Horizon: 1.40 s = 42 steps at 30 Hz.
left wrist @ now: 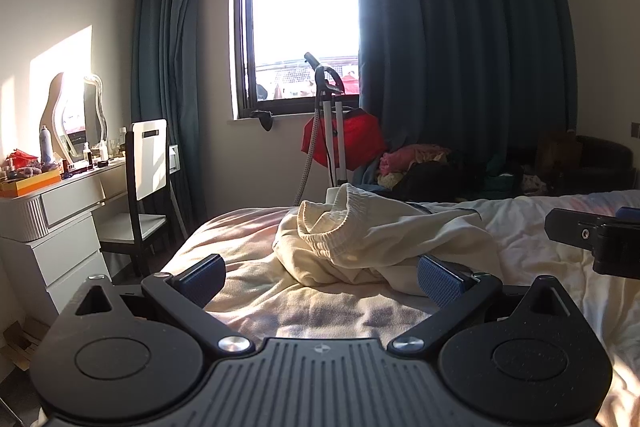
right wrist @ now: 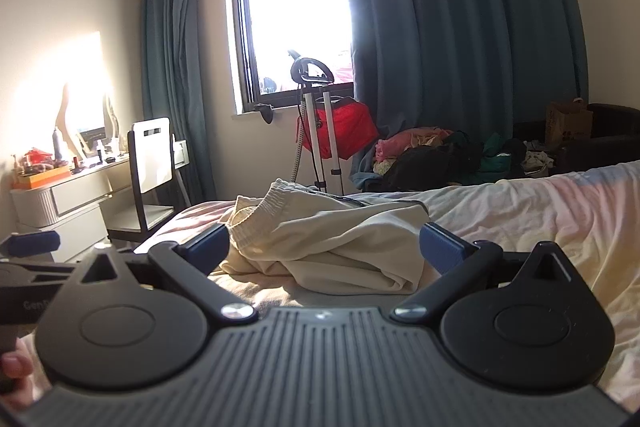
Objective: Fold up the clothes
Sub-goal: 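Move both grippers toward the crumpled cream sweatpants on the bed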
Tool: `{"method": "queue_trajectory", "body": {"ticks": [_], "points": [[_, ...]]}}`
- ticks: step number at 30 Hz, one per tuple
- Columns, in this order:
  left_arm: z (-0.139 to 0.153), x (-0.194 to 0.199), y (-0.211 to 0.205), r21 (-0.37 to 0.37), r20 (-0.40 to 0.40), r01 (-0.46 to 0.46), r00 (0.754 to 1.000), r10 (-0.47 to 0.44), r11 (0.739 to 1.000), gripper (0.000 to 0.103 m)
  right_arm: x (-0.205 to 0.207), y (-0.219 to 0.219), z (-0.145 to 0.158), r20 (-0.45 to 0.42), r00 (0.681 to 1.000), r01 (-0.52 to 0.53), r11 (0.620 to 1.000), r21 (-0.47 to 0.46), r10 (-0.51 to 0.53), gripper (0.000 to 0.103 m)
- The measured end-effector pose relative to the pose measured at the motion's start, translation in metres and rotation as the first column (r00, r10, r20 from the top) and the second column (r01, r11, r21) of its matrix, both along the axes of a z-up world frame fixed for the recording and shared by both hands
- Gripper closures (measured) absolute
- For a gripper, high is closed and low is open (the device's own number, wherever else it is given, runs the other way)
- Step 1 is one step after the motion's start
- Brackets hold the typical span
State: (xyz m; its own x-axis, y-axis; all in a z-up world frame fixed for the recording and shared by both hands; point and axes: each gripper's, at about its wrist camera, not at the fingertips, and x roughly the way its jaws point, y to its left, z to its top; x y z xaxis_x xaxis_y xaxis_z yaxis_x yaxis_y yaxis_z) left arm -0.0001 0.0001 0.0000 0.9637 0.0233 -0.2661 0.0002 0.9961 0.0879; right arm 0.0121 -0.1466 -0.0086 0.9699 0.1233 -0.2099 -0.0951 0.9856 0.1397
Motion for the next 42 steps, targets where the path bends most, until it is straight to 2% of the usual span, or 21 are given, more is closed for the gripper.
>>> {"method": "queue_trajectory", "body": {"ticks": [7,9,10,14,20,34,42], "points": [[-0.011,-0.020,0.006,-0.030,0.048,-0.020,0.999,0.021,0.999,0.000,-0.005,-0.001,-0.010,-0.007,1.000,-0.018,1.000,-0.013,0.018,0.000],[-0.014,-0.023,0.015,-0.053,0.035,-0.015,0.999,0.017,0.998,0.000,-0.008,0.002,-0.016,0.001,1.000,-0.025,1.000,-0.017,0.025,0.000],[-0.015,-0.016,0.015,-0.051,0.013,-0.016,1.000,0.016,0.999,0.000,-0.010,0.001,-0.015,0.006,1.000,-0.026,1.000,-0.012,0.027,0.000],[-0.012,-0.025,0.018,0.002,0.028,-0.047,0.999,0.047,0.999,0.000,-0.013,0.003,-0.017,0.025,1.000,-0.002,1.000,-0.027,0.002,0.000],[-0.016,-0.020,0.026,-0.023,0.013,-0.049,0.999,0.049,0.999,0.000,-0.011,0.002,-0.019,-0.003,1.000,0.031,0.999,-0.008,-0.031,0.000],[-0.022,-0.021,0.022,-0.014,-0.002,-0.026,1.000,0.026,1.000,0.000,-0.011,0.001,-0.019,-0.019,0.999,0.041,0.999,-0.005,-0.041,0.000],[-0.041,-0.011,0.016,0.048,-0.033,-0.030,0.999,0.032,0.998,0.000,-0.011,-0.002,-0.021,-0.048,0.998,0.042,0.999,0.005,-0.042,0.000]]}}
